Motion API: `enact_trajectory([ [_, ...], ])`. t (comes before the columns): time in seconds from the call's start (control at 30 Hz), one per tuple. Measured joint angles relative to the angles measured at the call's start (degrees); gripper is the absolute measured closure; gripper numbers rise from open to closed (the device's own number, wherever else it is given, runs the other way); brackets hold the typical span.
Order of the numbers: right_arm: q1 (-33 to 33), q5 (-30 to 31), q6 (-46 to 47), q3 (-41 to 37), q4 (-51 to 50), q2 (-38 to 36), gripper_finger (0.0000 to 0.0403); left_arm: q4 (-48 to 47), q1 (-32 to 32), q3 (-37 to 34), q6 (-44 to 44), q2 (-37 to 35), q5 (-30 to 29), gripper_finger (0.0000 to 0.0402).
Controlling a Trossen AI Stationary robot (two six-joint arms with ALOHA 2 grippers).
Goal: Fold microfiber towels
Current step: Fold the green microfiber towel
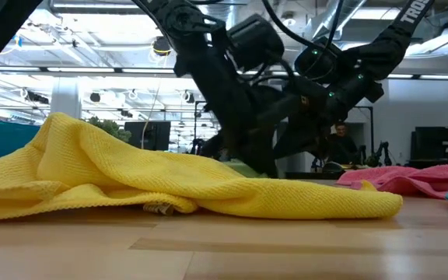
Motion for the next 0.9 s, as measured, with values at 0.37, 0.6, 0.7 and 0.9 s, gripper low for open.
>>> enact_trajectory([
  [0.37,2.6,1.5,-1.1,0.0,1.2,0.0,0.0348,0.4,0.0,2.2,2.0,0.0,5.5,0.0274],
  [0.6,2.3,4.3,-3.0,0.0,2.3,0.0,0.0348,-0.4,0.2,3.3,2.2,0.0,5.9,0.0194],
  [0.7,2.3,4.4,-3.7,0.0,2.3,0.1,0.0348,-0.5,0.2,3.3,2.2,0.0,5.9,0.0170],
  [0.9,2.2,5.6,-5.0,0.0,2.3,0.1,0.0348,-0.7,0.3,3.4,0.2,-0.1,8.1,0.0147],
])
